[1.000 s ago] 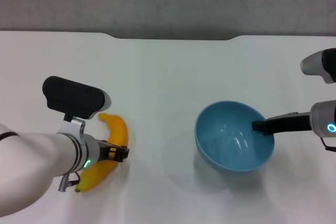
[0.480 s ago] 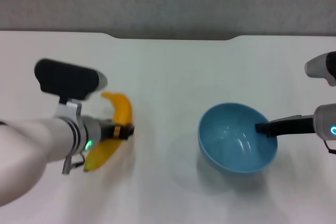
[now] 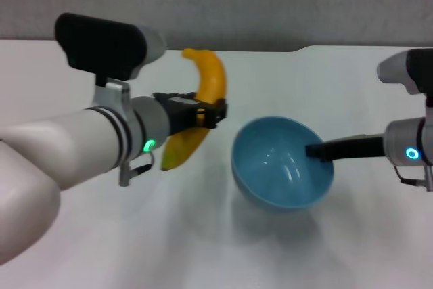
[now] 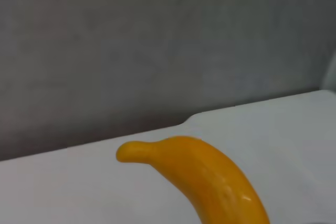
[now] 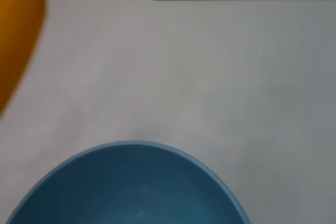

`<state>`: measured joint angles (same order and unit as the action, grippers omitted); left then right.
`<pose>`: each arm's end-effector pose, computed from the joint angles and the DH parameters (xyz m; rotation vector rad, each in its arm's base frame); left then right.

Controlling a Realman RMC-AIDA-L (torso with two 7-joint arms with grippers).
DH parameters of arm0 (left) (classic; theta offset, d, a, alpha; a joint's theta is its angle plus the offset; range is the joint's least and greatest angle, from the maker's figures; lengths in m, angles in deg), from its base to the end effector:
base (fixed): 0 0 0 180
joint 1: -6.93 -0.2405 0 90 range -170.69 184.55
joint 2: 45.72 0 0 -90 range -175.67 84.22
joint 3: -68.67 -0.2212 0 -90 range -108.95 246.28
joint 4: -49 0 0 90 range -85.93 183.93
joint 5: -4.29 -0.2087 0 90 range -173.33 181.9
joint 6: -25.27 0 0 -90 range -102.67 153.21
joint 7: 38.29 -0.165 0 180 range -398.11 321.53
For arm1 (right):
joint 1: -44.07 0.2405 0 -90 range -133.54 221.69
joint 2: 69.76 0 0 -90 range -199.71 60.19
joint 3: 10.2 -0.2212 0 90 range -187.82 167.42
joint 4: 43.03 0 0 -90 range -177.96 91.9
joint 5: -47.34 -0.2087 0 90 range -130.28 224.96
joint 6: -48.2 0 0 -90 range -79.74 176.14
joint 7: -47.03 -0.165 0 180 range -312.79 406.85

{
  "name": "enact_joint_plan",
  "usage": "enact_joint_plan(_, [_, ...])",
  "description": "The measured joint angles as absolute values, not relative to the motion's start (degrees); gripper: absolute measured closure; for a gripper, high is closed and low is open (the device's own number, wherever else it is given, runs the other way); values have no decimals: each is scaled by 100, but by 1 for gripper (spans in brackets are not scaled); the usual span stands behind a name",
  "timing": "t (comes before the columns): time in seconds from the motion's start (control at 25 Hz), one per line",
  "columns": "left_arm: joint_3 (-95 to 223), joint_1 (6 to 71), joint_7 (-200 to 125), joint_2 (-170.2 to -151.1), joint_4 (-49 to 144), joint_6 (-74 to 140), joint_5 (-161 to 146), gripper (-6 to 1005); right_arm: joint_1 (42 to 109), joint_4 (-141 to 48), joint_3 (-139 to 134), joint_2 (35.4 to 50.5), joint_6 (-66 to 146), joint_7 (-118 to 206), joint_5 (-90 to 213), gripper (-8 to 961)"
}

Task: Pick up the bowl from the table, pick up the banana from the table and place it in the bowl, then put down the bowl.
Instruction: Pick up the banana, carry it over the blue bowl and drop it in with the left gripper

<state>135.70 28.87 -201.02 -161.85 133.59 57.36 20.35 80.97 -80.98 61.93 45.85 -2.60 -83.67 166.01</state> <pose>-0.1052 0.3686 -0.0471 -2.1274 -0.9116 -0.3408 0.2401 0.3948 -0.0345 -2.3110 1.2725 0.1599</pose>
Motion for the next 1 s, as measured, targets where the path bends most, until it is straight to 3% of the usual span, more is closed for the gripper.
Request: enact_joint_plan(1.0, [12852,3238,-20080,-16200,12629,4402,2944,417,8632,-7732,6985,4602,22,-8436,15666,918])
